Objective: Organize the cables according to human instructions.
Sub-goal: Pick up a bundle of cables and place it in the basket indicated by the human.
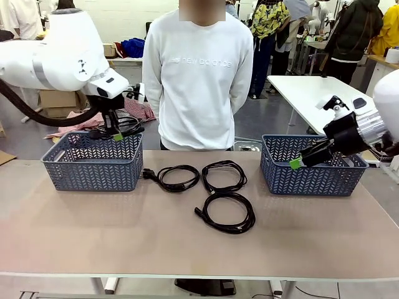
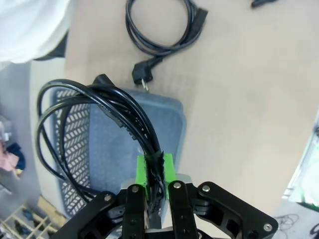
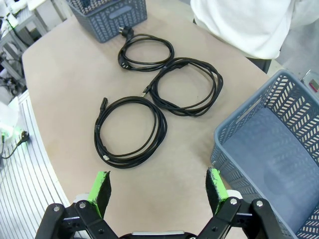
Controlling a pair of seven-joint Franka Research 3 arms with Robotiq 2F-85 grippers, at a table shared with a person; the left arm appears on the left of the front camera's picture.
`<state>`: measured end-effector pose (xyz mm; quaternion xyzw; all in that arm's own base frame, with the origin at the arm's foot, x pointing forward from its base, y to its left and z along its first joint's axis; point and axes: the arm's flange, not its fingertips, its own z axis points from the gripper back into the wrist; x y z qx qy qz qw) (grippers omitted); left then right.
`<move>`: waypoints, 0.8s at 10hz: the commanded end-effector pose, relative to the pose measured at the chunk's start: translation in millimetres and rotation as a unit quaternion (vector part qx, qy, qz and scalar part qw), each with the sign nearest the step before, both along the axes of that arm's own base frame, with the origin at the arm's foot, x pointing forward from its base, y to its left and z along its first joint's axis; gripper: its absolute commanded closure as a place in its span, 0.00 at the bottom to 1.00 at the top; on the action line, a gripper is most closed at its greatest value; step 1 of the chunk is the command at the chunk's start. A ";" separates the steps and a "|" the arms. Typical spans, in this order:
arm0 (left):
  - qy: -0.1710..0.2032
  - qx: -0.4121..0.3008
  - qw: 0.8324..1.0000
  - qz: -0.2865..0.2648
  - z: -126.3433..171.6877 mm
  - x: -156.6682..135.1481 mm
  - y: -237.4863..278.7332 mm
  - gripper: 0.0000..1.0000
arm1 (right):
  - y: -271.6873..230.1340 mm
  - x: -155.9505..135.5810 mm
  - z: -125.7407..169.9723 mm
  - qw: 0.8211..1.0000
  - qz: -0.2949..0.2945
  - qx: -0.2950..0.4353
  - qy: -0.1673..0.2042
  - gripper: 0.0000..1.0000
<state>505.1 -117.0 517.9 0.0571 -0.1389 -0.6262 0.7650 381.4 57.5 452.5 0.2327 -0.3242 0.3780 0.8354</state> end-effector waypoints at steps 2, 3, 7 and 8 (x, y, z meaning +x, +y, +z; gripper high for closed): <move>-0.020 0.012 0.999 -0.022 -4.2 0.6 32.0 0.85 | -0.8 4.9 -2.7 1.000 0.008 0.008 -0.016 0.00; -0.022 0.014 0.999 -0.026 -8.4 4.4 40.1 0.85 | -0.8 4.9 -2.7 1.000 0.008 0.008 -0.016 0.00; -0.011 0.027 0.999 -0.017 -35.1 19.9 60.6 0.85 | -0.8 4.9 -2.7 1.000 0.008 0.008 -0.016 0.00; -0.011 0.028 0.999 -0.014 -41.0 23.3 62.9 0.85 | -0.8 4.9 -2.7 1.000 0.008 0.008 -0.016 0.00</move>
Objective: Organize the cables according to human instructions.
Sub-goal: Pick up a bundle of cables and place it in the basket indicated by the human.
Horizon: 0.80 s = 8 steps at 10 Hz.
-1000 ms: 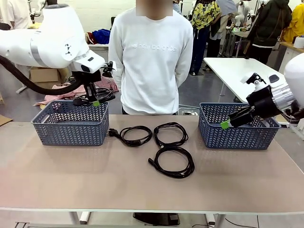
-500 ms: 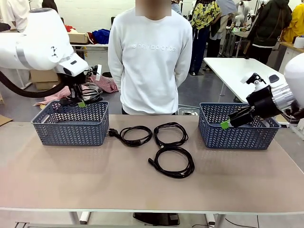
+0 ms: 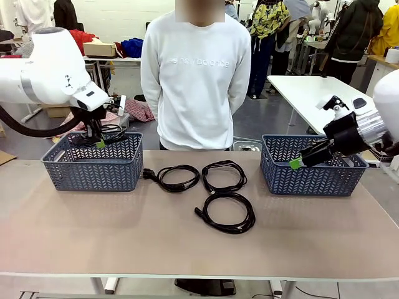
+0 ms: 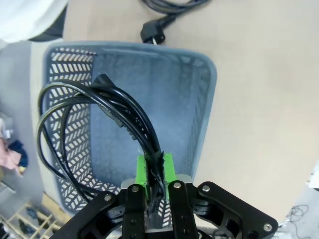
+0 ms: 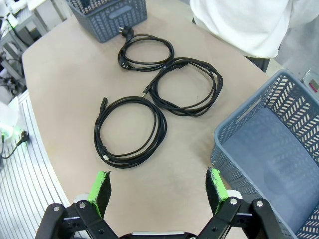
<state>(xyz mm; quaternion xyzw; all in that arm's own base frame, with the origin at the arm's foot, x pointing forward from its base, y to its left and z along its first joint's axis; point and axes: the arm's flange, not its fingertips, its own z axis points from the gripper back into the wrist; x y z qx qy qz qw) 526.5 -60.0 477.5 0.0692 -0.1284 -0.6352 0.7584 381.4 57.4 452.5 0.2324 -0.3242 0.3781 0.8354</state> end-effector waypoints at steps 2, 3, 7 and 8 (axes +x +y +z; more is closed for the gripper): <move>-0.001 0.014 1.000 -0.004 -13.4 9.0 7.5 0.85 | -0.7 5.0 -2.8 1.000 0.008 0.008 -0.016 0.00; 0.000 0.015 1.000 0.000 -17.9 12.4 8.4 0.85 | -0.7 5.0 -2.8 1.000 0.008 0.008 -0.016 0.00; 0.006 0.014 1.000 0.018 -30.9 21.3 11.5 0.85 | -0.7 5.0 -2.8 1.000 0.008 0.008 -0.016 0.00; 0.007 0.012 1.000 0.017 -33.0 23.0 12.7 0.85 | -0.7 5.0 -2.8 1.000 0.008 0.008 -0.016 0.00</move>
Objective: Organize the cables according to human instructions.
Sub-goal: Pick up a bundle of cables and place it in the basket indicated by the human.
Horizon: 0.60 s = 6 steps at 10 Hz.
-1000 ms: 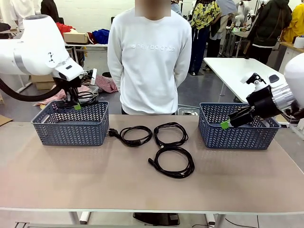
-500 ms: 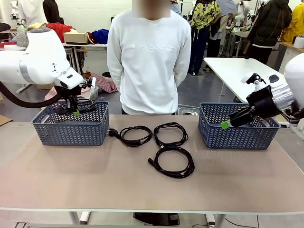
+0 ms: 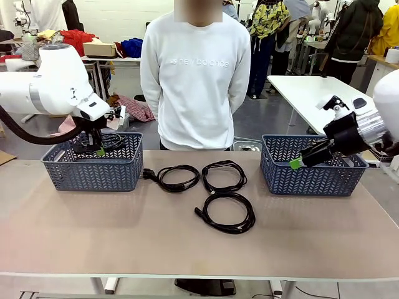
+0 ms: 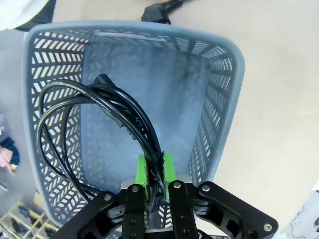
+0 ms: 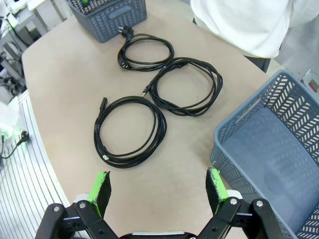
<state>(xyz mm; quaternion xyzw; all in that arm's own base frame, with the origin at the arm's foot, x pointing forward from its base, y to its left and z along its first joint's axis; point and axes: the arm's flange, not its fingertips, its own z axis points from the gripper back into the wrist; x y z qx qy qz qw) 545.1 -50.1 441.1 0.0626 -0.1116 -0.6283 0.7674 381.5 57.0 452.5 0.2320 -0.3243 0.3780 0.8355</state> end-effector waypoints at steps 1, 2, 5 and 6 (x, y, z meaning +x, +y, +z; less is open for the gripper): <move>-0.010 0.009 1.000 0.008 1.3 6.2 3.8 0.65 | -0.3 4.9 -2.7 1.000 0.009 0.008 -0.016 0.00; -0.011 0.007 1.000 0.011 0.8 7.0 4.3 0.65 | -0.3 4.9 -2.7 1.000 0.009 0.008 -0.016 0.00; -0.004 0.004 1.000 0.014 12.8 7.2 2.8 0.27 | -0.3 4.9 -2.7 1.000 0.009 0.008 -0.016 0.00; -0.001 0.004 1.000 0.017 16.3 8.5 3.5 0.42 | -0.3 4.9 -2.7 1.000 0.009 0.008 -0.016 0.00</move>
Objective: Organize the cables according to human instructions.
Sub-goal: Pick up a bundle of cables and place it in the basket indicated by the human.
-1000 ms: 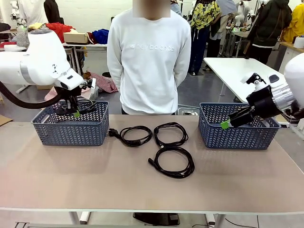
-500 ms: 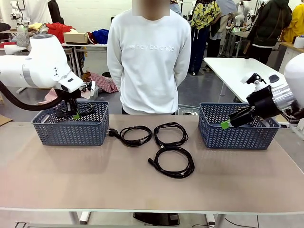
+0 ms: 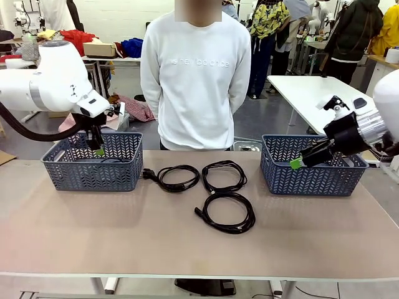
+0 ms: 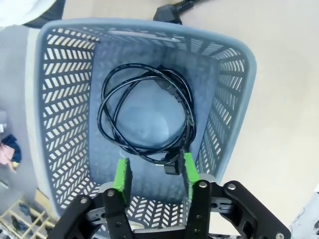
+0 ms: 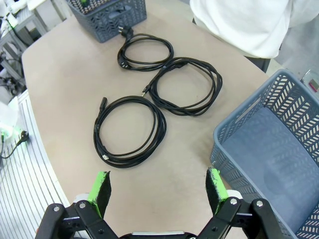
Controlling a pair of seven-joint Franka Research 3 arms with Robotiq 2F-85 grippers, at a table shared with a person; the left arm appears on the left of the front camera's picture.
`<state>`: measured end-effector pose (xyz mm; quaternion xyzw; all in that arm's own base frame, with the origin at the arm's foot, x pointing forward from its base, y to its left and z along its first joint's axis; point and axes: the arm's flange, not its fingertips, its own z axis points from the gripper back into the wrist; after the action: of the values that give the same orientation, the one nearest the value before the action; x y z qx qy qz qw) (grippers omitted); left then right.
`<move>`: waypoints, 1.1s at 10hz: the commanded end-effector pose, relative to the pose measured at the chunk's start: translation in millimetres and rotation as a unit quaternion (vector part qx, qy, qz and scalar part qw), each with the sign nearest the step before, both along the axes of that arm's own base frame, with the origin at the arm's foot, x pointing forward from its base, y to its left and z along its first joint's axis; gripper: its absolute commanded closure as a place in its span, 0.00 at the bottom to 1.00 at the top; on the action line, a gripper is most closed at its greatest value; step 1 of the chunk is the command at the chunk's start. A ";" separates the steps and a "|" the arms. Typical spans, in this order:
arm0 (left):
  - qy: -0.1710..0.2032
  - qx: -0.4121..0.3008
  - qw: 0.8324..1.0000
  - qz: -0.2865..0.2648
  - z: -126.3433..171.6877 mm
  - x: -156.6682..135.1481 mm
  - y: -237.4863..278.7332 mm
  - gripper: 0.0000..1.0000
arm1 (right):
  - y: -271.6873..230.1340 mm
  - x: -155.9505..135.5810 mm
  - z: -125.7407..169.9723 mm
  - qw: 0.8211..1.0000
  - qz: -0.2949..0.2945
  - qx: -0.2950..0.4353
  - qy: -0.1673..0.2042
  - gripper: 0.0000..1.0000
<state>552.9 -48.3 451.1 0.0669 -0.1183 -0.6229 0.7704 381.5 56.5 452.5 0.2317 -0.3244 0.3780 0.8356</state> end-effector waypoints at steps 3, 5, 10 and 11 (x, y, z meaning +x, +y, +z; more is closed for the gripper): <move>0.025 -0.006 1.000 0.015 13.7 3.5 4.0 0.00 | 0.2 4.9 -2.7 1.000 0.009 0.008 -0.016 0.00; 0.034 -0.013 0.999 0.016 15.5 3.5 5.8 0.00 | 0.2 4.9 -2.7 1.000 0.009 0.008 -0.016 0.00; 0.028 -0.005 1.000 0.011 11.2 1.1 5.2 0.00 | 0.2 4.9 -2.7 1.000 0.009 0.008 -0.016 0.00; 0.028 -0.005 1.000 0.011 11.2 1.1 5.2 0.00 | 0.2 4.9 -2.7 1.000 0.009 0.008 -0.016 0.00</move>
<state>553.8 -45.7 461.9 0.0421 -0.1012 -0.6142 0.7815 381.4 56.5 452.5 0.2316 -0.3243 0.3785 0.8354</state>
